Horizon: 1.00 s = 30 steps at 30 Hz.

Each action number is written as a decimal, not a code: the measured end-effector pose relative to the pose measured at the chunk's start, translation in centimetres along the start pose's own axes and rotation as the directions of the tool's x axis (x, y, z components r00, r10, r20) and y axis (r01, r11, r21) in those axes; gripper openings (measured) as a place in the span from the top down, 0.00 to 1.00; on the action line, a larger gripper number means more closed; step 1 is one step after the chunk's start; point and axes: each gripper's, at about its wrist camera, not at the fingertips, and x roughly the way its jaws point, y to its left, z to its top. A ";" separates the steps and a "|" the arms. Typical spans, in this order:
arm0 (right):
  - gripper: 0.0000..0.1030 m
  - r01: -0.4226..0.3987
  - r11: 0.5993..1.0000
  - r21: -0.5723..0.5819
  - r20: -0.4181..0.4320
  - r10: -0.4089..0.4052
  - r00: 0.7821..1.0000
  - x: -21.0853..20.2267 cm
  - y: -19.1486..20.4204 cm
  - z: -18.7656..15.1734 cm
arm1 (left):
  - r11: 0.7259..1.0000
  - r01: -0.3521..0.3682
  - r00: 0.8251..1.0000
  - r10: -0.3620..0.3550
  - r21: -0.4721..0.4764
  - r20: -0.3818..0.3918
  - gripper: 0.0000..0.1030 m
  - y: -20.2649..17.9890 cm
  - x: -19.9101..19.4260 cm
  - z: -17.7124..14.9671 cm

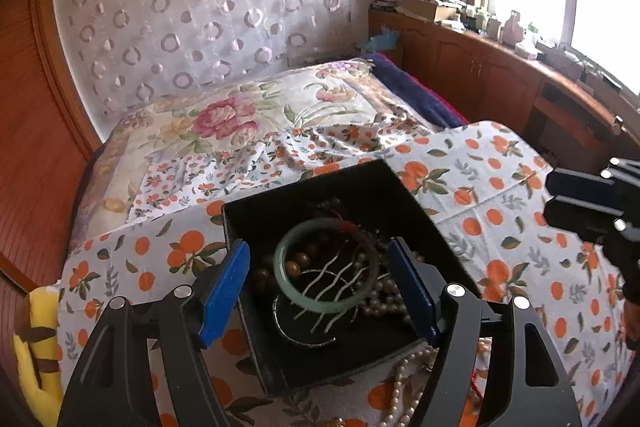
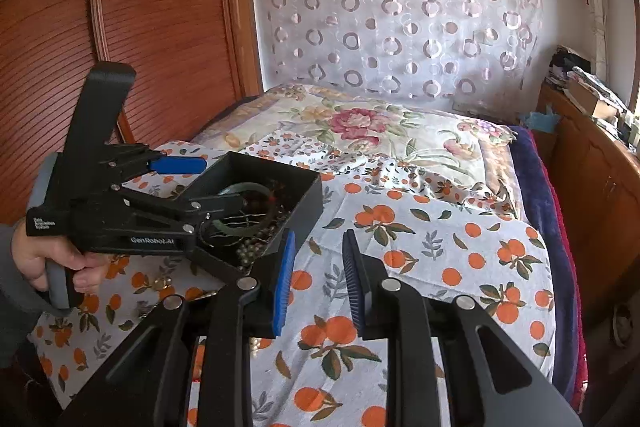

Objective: Organize jewelry
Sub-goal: 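Open both tools over the box and move them back to the remaining jewelry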

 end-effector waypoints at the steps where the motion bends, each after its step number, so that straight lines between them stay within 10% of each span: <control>1: 0.74 -0.004 1.000 -0.001 0.001 0.004 1.000 -0.1 0.2 -0.2 | 1.000 0.002 1.000 -0.002 -0.002 0.005 0.32 0.0 -0.4 -0.1; 16: 0.46 -0.062 0.994 0.086 -0.002 0.063 0.998 -2.4 3.9 -4.5 | 0.995 0.041 0.998 -0.036 -0.094 0.054 0.25 2.4 -8.5 -6.9; 30: 0.25 -0.043 0.991 0.123 -0.058 0.051 0.997 -1.8 5.2 -8.2 | 0.988 0.057 0.995 -0.068 -0.140 -0.074 0.25 2.4 -6.7 -13.8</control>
